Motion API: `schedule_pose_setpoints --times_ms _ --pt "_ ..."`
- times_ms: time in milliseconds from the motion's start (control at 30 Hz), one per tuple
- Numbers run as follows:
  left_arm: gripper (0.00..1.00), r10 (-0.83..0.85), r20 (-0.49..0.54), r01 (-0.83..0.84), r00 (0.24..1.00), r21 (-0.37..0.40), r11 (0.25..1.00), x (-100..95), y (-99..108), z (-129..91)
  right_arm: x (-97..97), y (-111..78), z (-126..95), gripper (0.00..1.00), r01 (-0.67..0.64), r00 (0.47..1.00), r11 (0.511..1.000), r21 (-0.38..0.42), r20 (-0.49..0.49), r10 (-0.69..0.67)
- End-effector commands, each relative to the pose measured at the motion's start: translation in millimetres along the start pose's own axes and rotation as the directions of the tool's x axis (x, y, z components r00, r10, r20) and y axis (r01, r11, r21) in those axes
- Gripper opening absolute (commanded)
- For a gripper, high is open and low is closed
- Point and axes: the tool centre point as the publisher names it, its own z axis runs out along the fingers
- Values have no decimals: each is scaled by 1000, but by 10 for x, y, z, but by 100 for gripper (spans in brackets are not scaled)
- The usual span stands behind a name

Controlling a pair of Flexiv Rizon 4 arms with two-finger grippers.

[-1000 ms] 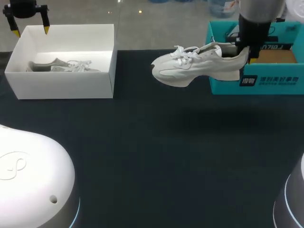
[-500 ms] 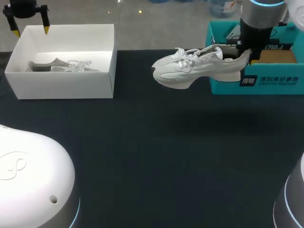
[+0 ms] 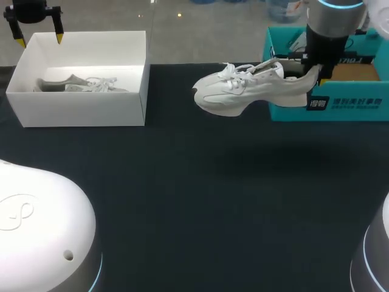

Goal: Take the shoe out of the shoebox, open the shoe tongue, remove and reinsert the insole, then place the shoe into the shoebox

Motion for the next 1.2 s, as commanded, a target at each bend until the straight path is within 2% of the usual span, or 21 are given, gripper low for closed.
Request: schedule_pose_setpoints --times_ms 33,267,533,667,900,1000,1200 --pt "100 0 -1 0 1000 -1 1000 3 -2 -1 59 -121 -130 0 -5 1000 1000 -8 11 5" --pt "100 0 -1 0 1000 -1 1000 3 -2 -1 272 -356 -210 0 20 999 1000 6 33 -20" --pt "100 0 -1 0 1000 -1 1000 3 -2 -1 606 -776 -336 0 61 996 997 43 55 -64" --pt "100 0 -1 0 1000 -1 1000 3 -2 -1 722 -995 -365 0 91 994 995 31 62 -93" --pt "100 0 -1 0 1000 -1 1000 3 -2 -1 857 -1383 -234 0 88 994 996 23 57 -89" --pt "100 0 -1 0 1000 -1 1000 3 -2 -1 918 -1561 -148 0 76 995 996 55 63 -80" --pt "100 0 -1 0 1000 -1 1000 3 -2 -1 920 -1834 -102 0 20 998 997 76 54 -25"
